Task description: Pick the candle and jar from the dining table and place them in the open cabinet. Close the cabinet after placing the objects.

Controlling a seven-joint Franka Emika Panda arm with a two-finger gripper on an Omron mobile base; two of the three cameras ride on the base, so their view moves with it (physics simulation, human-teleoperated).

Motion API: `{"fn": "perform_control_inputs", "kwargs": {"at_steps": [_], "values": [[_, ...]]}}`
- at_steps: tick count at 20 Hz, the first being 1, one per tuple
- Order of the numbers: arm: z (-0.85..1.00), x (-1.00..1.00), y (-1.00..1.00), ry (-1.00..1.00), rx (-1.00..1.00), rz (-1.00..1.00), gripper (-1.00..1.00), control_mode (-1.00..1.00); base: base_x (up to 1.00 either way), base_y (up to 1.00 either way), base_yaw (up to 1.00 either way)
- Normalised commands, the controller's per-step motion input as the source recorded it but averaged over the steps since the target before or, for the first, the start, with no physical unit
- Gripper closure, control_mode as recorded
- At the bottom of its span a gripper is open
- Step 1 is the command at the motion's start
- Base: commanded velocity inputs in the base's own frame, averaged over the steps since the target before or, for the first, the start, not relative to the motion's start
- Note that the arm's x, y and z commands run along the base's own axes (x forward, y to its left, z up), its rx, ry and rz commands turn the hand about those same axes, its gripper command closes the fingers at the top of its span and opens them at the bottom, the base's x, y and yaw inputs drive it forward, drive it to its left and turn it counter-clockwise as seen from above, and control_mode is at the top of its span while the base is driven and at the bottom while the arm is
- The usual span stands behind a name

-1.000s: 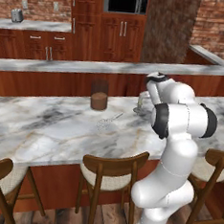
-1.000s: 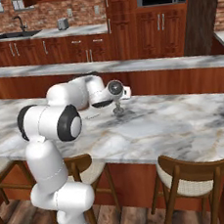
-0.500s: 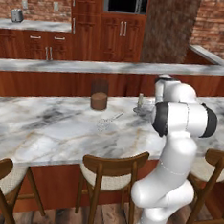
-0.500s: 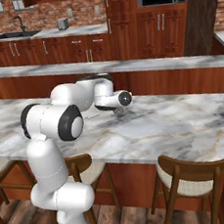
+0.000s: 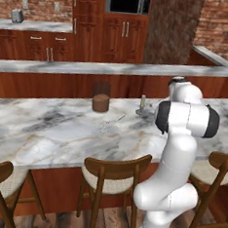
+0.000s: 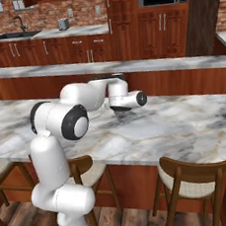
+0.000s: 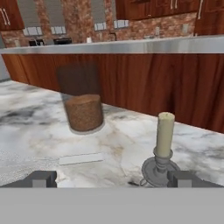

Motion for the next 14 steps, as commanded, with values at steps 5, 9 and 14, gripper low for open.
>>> {"fn": "perform_control_inputs", "kwargs": {"at_steps": [5, 9, 14], "values": [[0.0, 0.21, -0.34, -0.04, 0.0, 0.1, -1.0, -1.0, 0.0, 0.0, 0.0], [-0.04, 0.35, -0.31, -0.07, 0.01, 0.09, -1.0, -1.0, 0.0, 0.0, 0.0], [-0.03, 0.28, -0.09, -0.03, 0.02, 0.18, -1.0, -1.0, 0.0, 0.0, 0.0]]}}
